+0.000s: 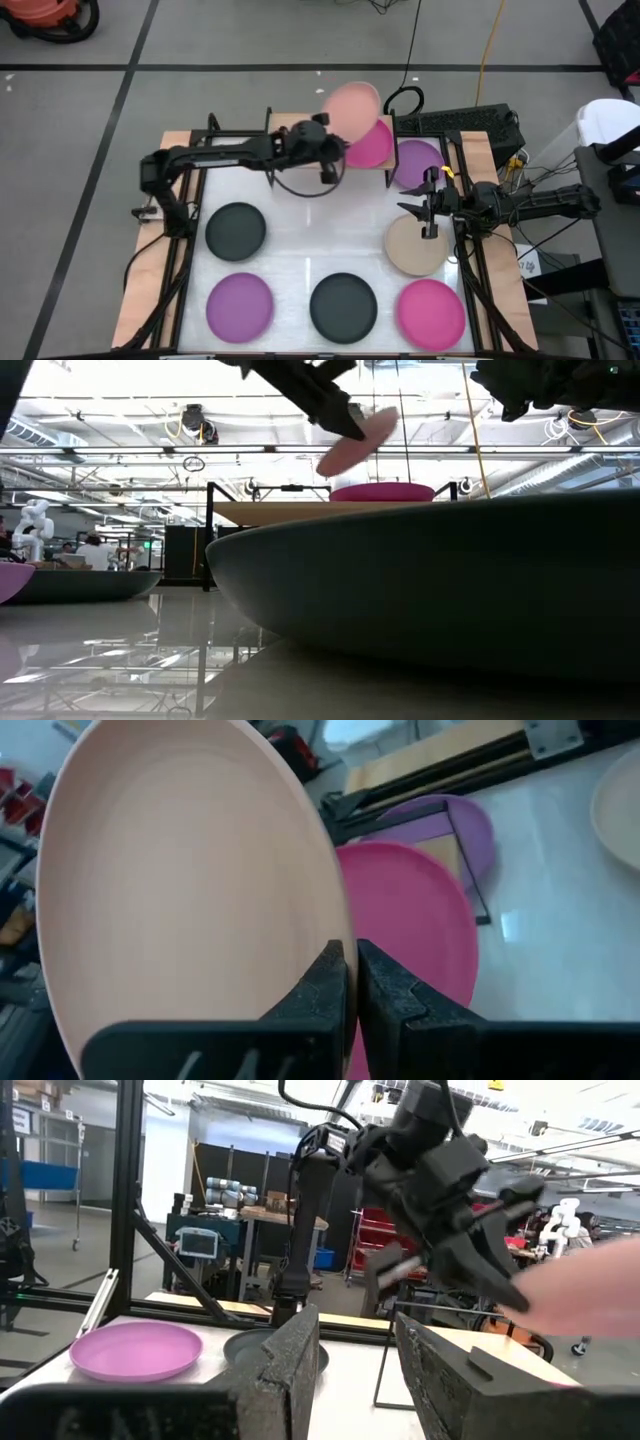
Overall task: Place and stack plates onto a shelf
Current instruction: Stack the light orange plate on top of the pink plate on the shelf, then stack the top violet plate on top of the light orange plate on the shelf
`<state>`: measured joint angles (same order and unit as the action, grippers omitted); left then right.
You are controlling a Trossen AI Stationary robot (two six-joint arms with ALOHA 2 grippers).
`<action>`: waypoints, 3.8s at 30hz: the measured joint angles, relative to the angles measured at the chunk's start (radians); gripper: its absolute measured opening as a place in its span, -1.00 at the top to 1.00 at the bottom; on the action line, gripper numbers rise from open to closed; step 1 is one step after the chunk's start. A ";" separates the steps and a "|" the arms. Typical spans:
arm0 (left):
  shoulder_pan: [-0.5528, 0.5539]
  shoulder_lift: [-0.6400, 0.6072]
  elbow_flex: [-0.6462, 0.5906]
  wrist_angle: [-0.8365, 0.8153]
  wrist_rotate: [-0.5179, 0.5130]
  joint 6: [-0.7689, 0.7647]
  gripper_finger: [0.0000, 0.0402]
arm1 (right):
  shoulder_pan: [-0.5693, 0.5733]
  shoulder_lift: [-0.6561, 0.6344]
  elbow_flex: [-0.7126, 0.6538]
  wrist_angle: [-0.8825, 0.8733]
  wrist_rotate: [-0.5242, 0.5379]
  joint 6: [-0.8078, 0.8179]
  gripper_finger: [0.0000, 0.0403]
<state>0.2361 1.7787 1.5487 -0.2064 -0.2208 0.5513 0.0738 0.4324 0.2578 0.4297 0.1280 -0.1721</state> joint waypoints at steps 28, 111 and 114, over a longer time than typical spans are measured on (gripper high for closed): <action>-0.003 0.081 0.033 -0.052 0.085 -0.006 0.51 | 0.000 0.000 0.000 0.005 -0.001 -0.005 0.41; -0.263 -0.673 -0.994 0.961 -0.009 -0.392 0.29 | 0.000 0.182 0.224 -0.544 0.245 0.192 0.41; -0.263 -0.673 -0.994 0.962 -0.009 -0.392 0.29 | 0.000 0.197 0.250 -0.612 0.246 0.224 0.41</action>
<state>-0.0273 1.1059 0.5545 0.7553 -0.2302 0.1593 0.0738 0.6299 0.5075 -0.1826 0.3741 0.0515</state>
